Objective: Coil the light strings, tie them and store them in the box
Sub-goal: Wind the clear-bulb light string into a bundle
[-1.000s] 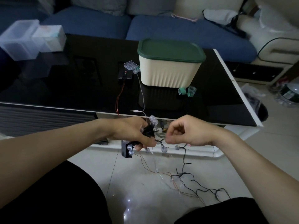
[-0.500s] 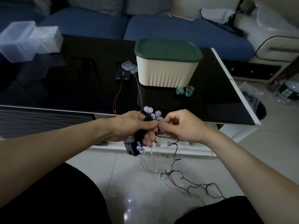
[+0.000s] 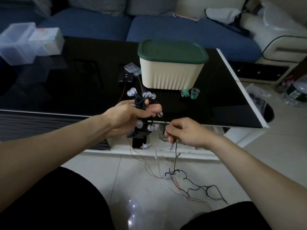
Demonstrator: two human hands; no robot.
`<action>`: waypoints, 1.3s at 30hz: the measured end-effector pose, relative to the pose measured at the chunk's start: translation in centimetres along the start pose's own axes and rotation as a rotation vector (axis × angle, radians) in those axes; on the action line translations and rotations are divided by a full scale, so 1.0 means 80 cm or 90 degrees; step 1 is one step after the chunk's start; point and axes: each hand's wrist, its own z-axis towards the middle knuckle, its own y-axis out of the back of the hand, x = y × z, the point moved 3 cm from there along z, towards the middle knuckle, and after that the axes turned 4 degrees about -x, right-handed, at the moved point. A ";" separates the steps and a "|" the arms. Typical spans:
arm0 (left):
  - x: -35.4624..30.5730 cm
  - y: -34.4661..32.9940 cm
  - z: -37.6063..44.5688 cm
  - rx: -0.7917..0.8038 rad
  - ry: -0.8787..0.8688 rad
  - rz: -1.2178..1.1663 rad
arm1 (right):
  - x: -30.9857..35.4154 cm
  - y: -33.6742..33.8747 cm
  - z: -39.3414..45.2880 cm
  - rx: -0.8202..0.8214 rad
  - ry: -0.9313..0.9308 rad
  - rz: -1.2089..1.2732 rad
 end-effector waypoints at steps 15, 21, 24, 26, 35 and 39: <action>0.011 -0.004 0.001 0.025 0.050 0.058 | 0.036 -0.013 -0.003 -0.116 0.143 0.027; 0.002 -0.004 -0.008 -0.002 0.110 -0.038 | 0.033 -0.021 -0.003 -0.063 0.097 -0.003; 0.000 -0.002 -0.009 0.026 0.090 -0.016 | 0.029 -0.019 -0.002 -0.064 0.089 -0.018; -0.001 -0.001 -0.008 0.033 0.085 0.003 | 0.027 -0.018 -0.001 -0.065 0.082 -0.038; 0.003 0.010 0.003 -0.050 0.068 0.032 | 0.006 -0.006 -0.010 0.044 -0.060 0.003; 0.003 0.020 0.010 -0.171 0.018 0.009 | 0.000 0.005 -0.013 0.064 -0.104 0.013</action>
